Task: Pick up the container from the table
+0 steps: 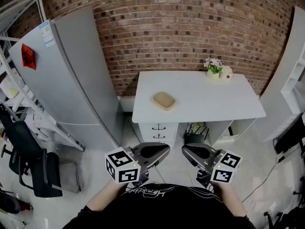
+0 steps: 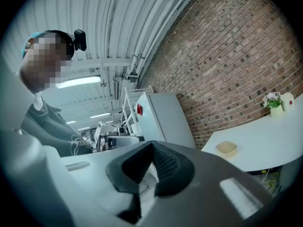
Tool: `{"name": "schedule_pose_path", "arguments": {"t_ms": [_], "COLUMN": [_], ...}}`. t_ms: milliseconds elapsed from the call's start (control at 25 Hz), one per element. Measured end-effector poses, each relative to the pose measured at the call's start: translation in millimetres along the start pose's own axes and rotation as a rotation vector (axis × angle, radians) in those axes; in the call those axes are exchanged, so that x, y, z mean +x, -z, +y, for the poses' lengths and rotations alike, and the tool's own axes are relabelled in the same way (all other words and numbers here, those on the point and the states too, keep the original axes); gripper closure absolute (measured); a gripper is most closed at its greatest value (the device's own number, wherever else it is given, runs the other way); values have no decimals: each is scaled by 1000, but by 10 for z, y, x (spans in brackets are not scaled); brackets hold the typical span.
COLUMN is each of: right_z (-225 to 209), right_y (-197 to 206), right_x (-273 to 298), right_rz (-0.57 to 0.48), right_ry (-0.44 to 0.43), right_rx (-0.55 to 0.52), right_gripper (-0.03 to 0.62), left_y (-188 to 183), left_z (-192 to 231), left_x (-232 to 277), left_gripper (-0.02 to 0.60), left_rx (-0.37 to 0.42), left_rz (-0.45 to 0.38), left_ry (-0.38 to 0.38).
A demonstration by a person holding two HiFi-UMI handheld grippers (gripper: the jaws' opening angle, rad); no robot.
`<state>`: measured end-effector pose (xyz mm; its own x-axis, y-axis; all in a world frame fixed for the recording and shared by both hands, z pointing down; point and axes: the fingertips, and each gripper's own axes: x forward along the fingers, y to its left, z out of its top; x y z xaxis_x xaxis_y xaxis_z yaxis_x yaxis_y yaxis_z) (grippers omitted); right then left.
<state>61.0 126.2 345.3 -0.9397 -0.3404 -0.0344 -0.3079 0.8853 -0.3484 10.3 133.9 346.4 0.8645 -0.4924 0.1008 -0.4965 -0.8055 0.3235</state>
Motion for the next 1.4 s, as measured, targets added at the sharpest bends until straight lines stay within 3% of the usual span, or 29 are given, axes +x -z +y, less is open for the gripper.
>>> {"name": "schedule_pose_path", "arguments": {"t_ms": [640, 880, 1400], "right_z": [89, 88, -82], "right_y": [-83, -89, 29], "right_x": [-20, -15, 122], "right_rz": [-1, -10, 15], "right_ry": [-15, -21, -27], "right_rx": [-22, -13, 53], "right_gripper": [591, 591, 591], "left_y": [-199, -180, -16], "left_z": [-40, -68, 102], "left_x": [-124, -139, -164], "left_gripper": [578, 577, 577], "left_rx": [-12, 10, -20], "left_rz": [-80, -77, -50], "left_ry": [-29, -40, -53]}}
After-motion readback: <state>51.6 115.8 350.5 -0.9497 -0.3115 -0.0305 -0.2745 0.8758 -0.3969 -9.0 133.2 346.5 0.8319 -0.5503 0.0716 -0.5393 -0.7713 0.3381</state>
